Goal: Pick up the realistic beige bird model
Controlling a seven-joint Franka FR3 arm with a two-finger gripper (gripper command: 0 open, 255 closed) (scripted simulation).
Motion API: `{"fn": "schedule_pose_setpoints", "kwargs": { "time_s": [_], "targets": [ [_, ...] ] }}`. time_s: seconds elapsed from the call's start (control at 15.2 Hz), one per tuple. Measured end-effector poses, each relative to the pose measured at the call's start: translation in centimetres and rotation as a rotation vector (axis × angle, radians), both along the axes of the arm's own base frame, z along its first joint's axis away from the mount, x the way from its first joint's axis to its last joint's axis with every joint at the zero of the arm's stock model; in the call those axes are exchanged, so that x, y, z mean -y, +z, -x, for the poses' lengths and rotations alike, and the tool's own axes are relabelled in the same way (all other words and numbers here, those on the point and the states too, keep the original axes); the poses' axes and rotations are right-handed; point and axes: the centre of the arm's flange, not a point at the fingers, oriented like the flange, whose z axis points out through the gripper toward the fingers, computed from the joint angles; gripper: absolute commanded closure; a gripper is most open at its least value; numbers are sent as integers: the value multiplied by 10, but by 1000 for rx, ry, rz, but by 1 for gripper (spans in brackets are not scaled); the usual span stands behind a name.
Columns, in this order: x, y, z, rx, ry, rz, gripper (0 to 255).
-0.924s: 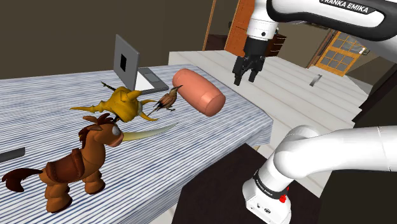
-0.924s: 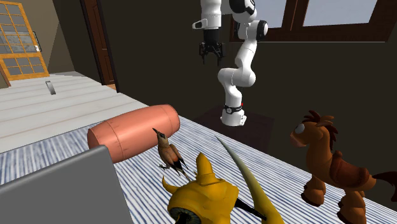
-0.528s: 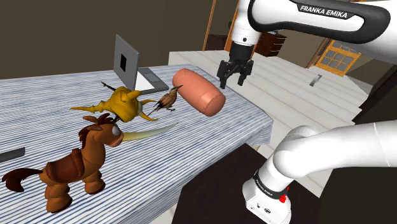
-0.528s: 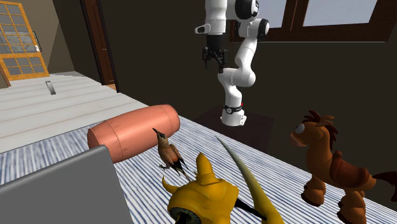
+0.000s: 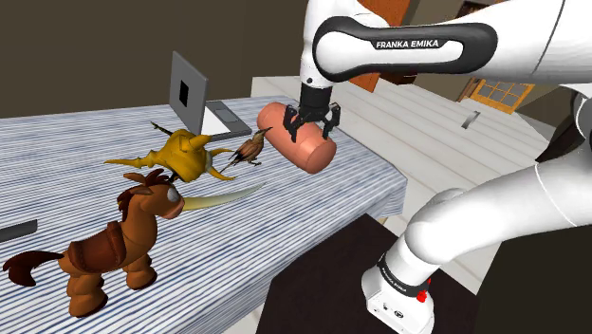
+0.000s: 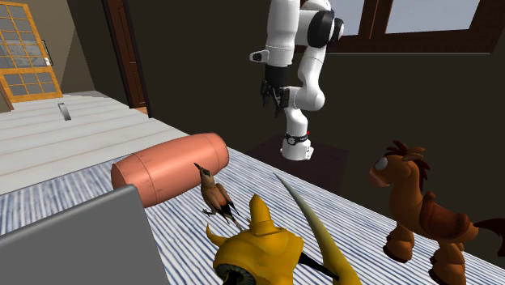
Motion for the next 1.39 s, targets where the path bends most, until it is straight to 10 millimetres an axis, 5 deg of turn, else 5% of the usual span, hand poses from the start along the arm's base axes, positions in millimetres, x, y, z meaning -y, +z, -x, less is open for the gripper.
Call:
{"fn": "schedule_pose_setpoints", "kwargs": {
  "time_s": [0.73,1.39],
  "targets": [
    [-37,-85,-123,61,-343,144,0],
    [-24,-151,-237,116,-660,276,0]
  ]
}}
